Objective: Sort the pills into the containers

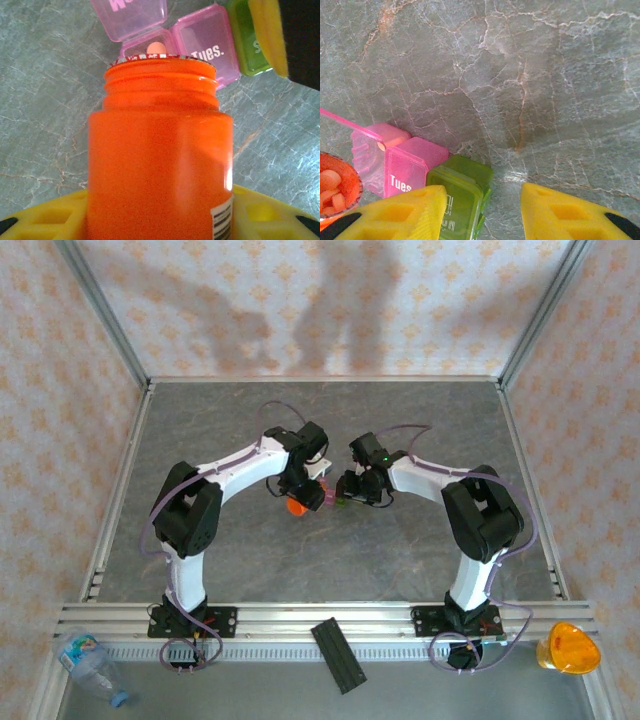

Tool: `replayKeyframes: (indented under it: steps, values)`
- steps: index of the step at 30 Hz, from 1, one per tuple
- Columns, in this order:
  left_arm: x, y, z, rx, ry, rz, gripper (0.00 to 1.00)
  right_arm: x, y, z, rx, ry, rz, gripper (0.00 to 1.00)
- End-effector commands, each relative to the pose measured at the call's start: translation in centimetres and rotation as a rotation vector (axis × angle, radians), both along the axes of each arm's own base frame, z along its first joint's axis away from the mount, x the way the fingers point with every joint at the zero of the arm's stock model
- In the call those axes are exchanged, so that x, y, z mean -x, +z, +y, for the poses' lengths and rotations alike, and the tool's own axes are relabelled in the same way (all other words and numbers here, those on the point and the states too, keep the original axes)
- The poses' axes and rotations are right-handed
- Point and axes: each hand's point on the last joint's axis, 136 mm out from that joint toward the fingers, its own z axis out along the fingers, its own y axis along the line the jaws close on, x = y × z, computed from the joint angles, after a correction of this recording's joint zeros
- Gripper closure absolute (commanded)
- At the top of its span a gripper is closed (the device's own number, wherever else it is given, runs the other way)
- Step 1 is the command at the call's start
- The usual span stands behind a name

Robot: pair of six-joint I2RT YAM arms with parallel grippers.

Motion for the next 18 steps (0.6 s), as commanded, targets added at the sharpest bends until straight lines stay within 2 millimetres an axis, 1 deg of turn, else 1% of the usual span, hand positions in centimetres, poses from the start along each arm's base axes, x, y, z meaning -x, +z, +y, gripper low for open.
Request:
replayKeyframes:
  steps: [1,18]
  values:
    - [0.44,-0.08,0.12,-0.036,-0.036,0.026,1.0,1.86,-3.13,-1.77,0.118,-0.001,0.085,0.56]
    - [0.16,-0.19,0.28,-0.069,-0.04,0.037,1.0,1.79,-3.1,-1.77,0.119,0.0,0.084,0.56]
